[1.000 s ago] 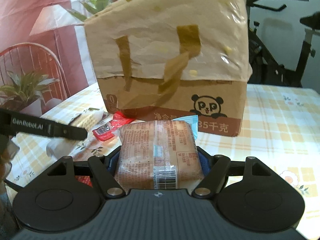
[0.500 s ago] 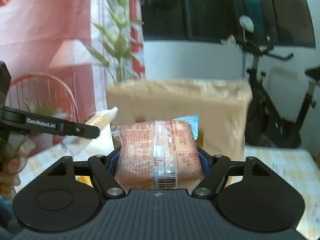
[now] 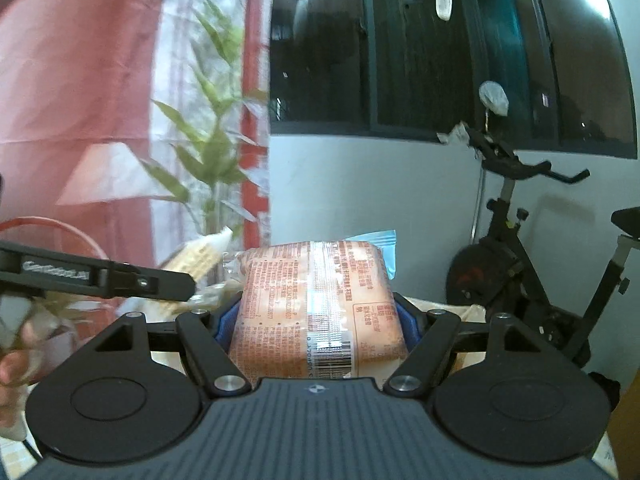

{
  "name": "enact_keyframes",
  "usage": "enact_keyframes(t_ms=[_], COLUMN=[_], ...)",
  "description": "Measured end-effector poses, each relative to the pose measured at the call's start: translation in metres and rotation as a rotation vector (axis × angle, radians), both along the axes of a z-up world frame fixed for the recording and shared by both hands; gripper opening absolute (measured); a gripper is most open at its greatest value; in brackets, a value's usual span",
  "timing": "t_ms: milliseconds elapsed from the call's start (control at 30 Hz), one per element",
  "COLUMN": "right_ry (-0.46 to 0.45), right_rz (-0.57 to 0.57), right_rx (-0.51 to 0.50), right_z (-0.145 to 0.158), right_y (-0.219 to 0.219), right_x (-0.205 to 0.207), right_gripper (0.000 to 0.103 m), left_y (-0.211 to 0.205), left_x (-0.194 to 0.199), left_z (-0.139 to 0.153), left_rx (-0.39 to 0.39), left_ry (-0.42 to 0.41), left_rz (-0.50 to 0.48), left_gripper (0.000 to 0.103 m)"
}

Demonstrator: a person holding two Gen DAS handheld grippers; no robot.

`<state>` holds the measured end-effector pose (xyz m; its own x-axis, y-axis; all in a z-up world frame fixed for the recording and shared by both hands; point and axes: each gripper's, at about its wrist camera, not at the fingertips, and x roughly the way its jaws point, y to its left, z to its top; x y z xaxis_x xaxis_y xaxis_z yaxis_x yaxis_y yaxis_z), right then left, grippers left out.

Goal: Organize snacks
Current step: 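Lift and carry the cake pack and cracker pack over the open box, then open both grippers to drop the cake and cracker packs into the box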

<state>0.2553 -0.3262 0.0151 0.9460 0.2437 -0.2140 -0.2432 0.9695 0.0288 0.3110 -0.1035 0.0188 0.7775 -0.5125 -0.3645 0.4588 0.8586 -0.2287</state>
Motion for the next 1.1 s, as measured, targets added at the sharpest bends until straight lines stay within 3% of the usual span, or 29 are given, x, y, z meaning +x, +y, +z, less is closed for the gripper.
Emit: enact_keyframes(t_ms=[200, 367, 433, 500, 633, 1100], right_ry=[0.179, 0.272, 0.293, 0.308, 0.28, 0.195], right_rz=[-0.061, -0.109, -0.12, -0.134, -0.135, -0.041], right_rx=[-0.002, -0.001, 0.016, 0.029, 0.082, 0.061], right_z=[-0.006, -0.022, -0.027, -0.03, -0.024, -0.001], right_y=[-0.007, -0.01, -0.015, -0.019, -0.026, -0.003], right_x=[0.074, 0.099, 0.103, 0.105, 0.096, 0.044], right_gripper=[0.075, 0.075, 0.076, 0.076, 0.087, 0.088], left_y=[-0.021, -0.025, -0.023, -0.021, -0.02, 0.026], left_x=[0.053, 0.08, 0.082, 0.082, 0.075, 0.016], left_z=[-0.006, -0.014, -0.013, -0.011, -0.007, 0.007], left_rx=[0.062, 0.1, 0.107, 0.103, 0.116, 0.152], left_ry=[0.062, 0.076, 0.068, 0.058, 0.052, 0.037], left_rz=[0.001, 0.027, 0.047, 0.057, 0.054, 0.026], left_gripper=[0.049, 0.051, 0.066, 0.07, 0.07, 0.07])
